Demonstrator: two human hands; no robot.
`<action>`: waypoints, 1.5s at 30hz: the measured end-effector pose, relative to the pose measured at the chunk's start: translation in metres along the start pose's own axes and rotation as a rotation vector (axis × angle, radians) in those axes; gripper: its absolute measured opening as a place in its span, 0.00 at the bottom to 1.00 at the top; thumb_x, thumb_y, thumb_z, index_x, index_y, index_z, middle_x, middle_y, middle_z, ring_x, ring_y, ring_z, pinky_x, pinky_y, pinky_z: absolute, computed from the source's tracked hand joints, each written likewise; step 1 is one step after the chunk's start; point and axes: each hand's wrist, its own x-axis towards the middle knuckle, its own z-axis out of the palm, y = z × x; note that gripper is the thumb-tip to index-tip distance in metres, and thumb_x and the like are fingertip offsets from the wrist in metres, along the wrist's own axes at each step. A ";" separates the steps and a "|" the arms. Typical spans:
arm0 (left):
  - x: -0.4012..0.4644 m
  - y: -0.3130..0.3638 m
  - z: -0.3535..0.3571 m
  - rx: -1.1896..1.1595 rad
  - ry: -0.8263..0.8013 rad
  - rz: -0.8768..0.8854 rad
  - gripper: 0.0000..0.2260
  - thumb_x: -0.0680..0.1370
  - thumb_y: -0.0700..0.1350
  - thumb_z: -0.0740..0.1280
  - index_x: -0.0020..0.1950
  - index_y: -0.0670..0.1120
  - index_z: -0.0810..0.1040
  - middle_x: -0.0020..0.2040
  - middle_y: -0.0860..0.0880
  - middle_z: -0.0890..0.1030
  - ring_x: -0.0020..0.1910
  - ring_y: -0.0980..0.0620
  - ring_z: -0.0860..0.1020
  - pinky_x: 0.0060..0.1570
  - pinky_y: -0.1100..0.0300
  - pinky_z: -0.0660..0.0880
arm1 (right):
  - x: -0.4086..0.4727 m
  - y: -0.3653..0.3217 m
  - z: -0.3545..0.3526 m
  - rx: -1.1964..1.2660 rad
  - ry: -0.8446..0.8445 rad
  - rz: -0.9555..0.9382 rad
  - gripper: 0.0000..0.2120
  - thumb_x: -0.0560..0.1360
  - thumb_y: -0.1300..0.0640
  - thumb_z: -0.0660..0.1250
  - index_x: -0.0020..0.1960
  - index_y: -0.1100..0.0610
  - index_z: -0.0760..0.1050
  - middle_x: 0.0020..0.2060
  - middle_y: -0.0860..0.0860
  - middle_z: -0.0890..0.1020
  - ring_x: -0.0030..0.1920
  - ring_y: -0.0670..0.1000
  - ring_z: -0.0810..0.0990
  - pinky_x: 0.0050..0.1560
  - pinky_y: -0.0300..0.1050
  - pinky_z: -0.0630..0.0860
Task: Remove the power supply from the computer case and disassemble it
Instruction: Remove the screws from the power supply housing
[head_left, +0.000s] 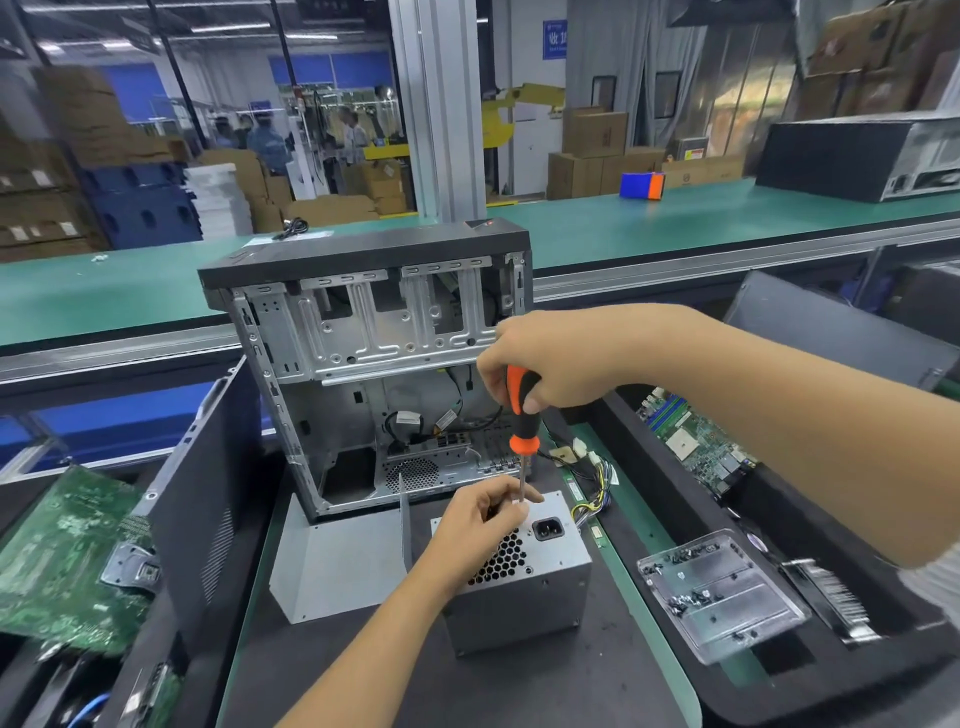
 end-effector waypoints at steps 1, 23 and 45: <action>-0.001 0.002 0.000 -0.033 0.010 -0.018 0.10 0.74 0.42 0.62 0.48 0.50 0.82 0.32 0.48 0.63 0.28 0.55 0.61 0.29 0.66 0.61 | -0.001 0.001 -0.001 0.000 0.004 0.008 0.09 0.75 0.62 0.66 0.53 0.53 0.76 0.51 0.50 0.75 0.49 0.50 0.73 0.47 0.45 0.72; 0.002 0.025 0.012 1.538 -0.351 0.278 0.07 0.81 0.42 0.53 0.59 0.45 0.64 0.47 0.44 0.81 0.40 0.39 0.78 0.28 0.55 0.52 | -0.027 0.036 0.005 0.042 0.017 0.141 0.08 0.75 0.57 0.68 0.54 0.51 0.76 0.39 0.41 0.71 0.37 0.41 0.69 0.34 0.35 0.63; 0.013 0.018 -0.005 1.301 -0.376 0.255 0.08 0.80 0.52 0.56 0.47 0.48 0.63 0.38 0.48 0.78 0.36 0.42 0.74 0.33 0.54 0.62 | -0.026 0.034 0.012 0.076 0.012 0.118 0.06 0.77 0.55 0.66 0.54 0.50 0.75 0.39 0.41 0.70 0.38 0.41 0.69 0.38 0.39 0.66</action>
